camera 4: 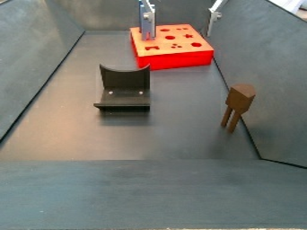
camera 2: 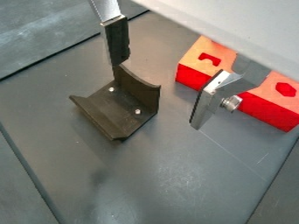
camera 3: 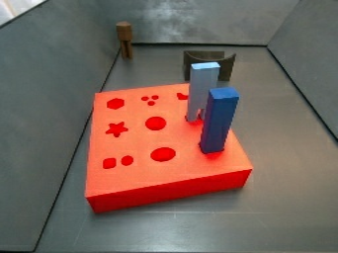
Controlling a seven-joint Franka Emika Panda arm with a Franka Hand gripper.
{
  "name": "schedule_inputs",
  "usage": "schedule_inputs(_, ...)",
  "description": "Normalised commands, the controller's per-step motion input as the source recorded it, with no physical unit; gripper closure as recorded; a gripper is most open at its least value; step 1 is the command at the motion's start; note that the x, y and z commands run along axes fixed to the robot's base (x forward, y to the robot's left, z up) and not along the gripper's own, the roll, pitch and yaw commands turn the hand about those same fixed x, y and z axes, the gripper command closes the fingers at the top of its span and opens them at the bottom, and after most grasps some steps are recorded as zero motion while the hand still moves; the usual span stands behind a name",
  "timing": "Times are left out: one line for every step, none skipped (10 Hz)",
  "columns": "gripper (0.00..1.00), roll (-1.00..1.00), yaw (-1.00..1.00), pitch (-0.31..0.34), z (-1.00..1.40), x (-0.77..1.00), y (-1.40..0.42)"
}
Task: Pick up the 3 prong object. Move up. Move to above the board. Insert the 3 prong object.
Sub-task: Pick up the 3 prong object.
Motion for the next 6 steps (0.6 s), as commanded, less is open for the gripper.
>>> schedule_inputs(0.0, -0.03, 0.04, 0.0, -0.13, -0.25, 0.18)
schedule_inputs(0.0, -0.01, 0.27, -0.013, -0.25, -0.55, 0.46)
schedule_inputs(0.0, -0.06, 0.31, -0.059, -0.35, -0.69, 0.69)
schedule_inputs(0.0, -0.04, 0.2, -0.063, -0.37, -0.84, 0.68)
schedule_inputs(0.0, -0.02, 0.22, -0.076, -0.39, -0.84, 0.62)
schedule_inputs(0.0, 0.0, 0.22, -0.121, -0.53, -0.73, 0.35)
